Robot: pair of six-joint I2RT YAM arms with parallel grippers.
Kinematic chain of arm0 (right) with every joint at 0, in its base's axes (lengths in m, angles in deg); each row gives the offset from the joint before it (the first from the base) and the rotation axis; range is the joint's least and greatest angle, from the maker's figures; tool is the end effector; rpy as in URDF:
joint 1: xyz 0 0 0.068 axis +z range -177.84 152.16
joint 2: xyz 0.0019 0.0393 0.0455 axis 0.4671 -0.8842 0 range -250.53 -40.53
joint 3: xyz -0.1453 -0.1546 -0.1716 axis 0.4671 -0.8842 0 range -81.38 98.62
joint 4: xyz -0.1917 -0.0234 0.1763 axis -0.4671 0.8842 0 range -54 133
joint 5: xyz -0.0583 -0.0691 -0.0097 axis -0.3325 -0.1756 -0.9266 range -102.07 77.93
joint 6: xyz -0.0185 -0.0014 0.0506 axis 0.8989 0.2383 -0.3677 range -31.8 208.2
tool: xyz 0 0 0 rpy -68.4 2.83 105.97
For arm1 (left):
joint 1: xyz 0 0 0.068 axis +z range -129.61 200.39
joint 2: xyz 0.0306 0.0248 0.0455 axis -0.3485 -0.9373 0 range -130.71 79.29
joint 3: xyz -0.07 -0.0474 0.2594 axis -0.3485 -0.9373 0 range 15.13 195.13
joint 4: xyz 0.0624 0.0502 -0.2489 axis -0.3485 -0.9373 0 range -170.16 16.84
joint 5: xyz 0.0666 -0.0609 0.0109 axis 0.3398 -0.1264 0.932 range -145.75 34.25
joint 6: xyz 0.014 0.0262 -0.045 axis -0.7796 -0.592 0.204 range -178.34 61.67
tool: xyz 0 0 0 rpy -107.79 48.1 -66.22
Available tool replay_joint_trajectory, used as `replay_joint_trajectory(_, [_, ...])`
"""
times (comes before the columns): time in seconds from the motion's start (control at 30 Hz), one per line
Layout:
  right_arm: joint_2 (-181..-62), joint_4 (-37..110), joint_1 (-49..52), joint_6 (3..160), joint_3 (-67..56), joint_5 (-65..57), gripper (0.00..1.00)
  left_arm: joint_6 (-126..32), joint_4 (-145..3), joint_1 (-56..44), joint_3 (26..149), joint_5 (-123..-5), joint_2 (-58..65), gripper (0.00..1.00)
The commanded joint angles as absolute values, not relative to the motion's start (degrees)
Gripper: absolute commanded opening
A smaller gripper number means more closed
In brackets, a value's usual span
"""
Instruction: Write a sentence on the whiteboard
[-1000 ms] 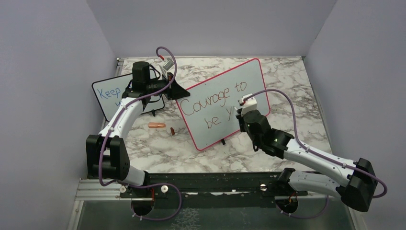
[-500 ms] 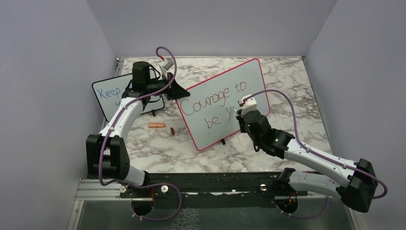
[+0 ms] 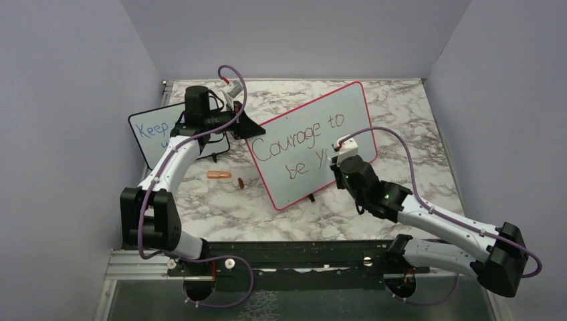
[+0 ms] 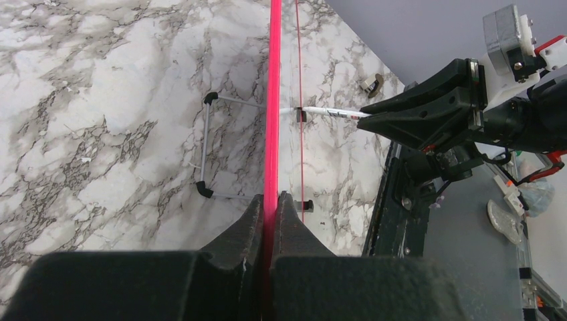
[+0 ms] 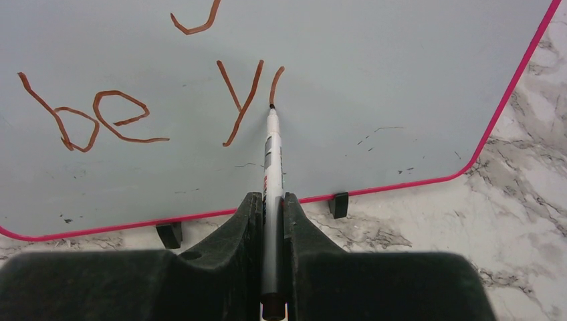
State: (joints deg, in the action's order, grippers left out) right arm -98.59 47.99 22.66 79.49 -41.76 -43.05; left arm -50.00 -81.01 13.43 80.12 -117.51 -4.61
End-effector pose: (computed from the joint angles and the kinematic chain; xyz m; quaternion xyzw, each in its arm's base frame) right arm 0.1553 0.1596 0.2640 -0.1745 0.8286 0.0350 0.5308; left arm 0.3181 -0.0704 0.3125 0.2603 0.7340 -0.4930 0.3878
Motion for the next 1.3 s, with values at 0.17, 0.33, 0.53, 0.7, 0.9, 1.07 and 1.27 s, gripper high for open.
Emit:
replay_joint_trajectory(0.17, [-98.3,50.2,22.4,78.4,-43.2,-45.2,0.01,-54.6,-85.6,13.2,78.9,-111.8,-7.0,0.0])
replay_joint_trajectory(0.33, [-98.4,49.9,22.3,78.5,-43.1,-47.2,0.01,-54.6,-85.6,13.3,78.9,-111.8,-7.1,0.0])
replay_joint_trajectory(0.53, [-97.9,48.6,22.0,79.2,-43.2,-48.6,0.01,-54.6,-85.6,13.3,78.9,-111.8,-7.2,0.0])
replay_joint_trajectory(0.7, [-98.0,47.0,21.6,80.1,-42.9,-49.2,0.01,-54.6,-85.6,13.3,78.9,-111.9,-7.0,0.0])
replay_joint_trajectory(0.9, [-98.5,45.4,21.1,81.4,-42.0,-49.4,0.01,-54.6,-85.6,13.3,78.9,-112.1,-7.1,0.0])
replay_joint_trajectory(1.07, [-99.0,44.1,20.8,82.3,-41.6,-49.3,0.01,-54.6,-85.6,13.2,78.9,-112.2,-7.1,0.0])
replay_joint_trajectory(1.27, [-99.7,43.1,20.4,83.3,-40.7,-48.8,0.01,-54.6,-85.6,13.3,78.9,-112.3,-7.2,0.0])
